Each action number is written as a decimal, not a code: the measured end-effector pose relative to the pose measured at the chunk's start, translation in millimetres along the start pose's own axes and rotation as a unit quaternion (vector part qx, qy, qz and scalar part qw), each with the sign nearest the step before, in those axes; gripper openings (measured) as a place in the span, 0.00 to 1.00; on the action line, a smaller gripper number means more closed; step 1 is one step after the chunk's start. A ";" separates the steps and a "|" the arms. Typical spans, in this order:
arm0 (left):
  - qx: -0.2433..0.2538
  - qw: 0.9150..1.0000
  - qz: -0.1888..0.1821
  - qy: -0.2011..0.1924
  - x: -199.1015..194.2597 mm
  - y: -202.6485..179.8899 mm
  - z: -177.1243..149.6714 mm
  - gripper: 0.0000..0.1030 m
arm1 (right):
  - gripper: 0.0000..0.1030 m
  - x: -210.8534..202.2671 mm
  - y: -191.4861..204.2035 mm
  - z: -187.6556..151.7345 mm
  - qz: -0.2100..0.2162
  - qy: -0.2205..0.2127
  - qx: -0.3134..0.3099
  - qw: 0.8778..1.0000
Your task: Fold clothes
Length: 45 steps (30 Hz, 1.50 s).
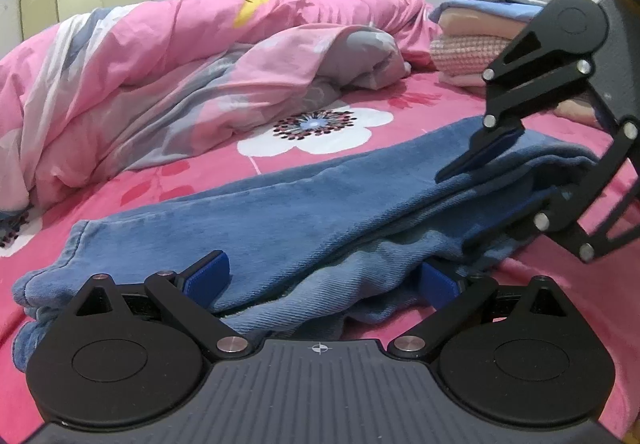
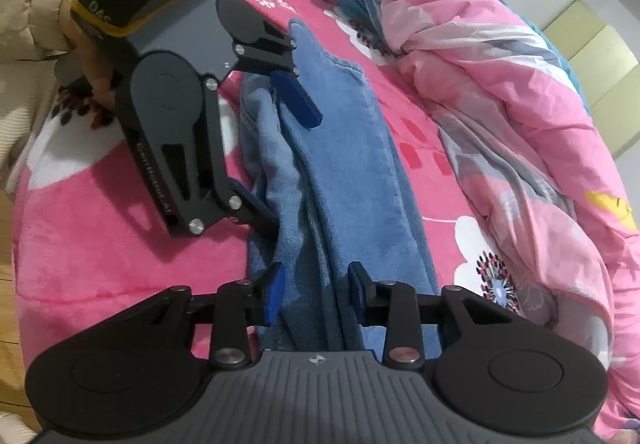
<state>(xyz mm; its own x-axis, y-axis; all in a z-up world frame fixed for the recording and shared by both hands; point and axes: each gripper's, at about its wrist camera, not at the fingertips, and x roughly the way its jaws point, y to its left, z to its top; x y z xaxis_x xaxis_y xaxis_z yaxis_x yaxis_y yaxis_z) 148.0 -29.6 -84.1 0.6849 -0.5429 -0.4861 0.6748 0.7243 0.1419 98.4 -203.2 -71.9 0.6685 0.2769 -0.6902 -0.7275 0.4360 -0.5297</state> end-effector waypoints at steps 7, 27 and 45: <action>-0.032 0.999 0.009 -0.014 -2.8 8.9 4.0 0.96 | 0.40 7.7 2.6 -1.4 -0.005 -0.006 0.000 1.000; -0.045 0.997 -0.038 -0.057 -25.9 22.0 2.0 0.97 | 0.13 20.1 26.7 0.9 -0.137 0.006 0.017 0.990; -0.081 0.997 -0.001 -0.021 -6.3 31.4 3.4 0.96 | 0.34 -18.8 12.2 -1.5 -0.069 -0.057 0.042 0.995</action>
<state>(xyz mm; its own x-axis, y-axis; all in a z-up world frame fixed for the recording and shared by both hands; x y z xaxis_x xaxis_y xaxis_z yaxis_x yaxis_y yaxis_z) 165.8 -4.9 -73.6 0.6971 -0.5592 -0.4488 0.6252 0.7805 -0.0014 76.8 -204.3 -66.1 0.7775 0.3023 -0.5514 -0.6156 0.5450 -0.5693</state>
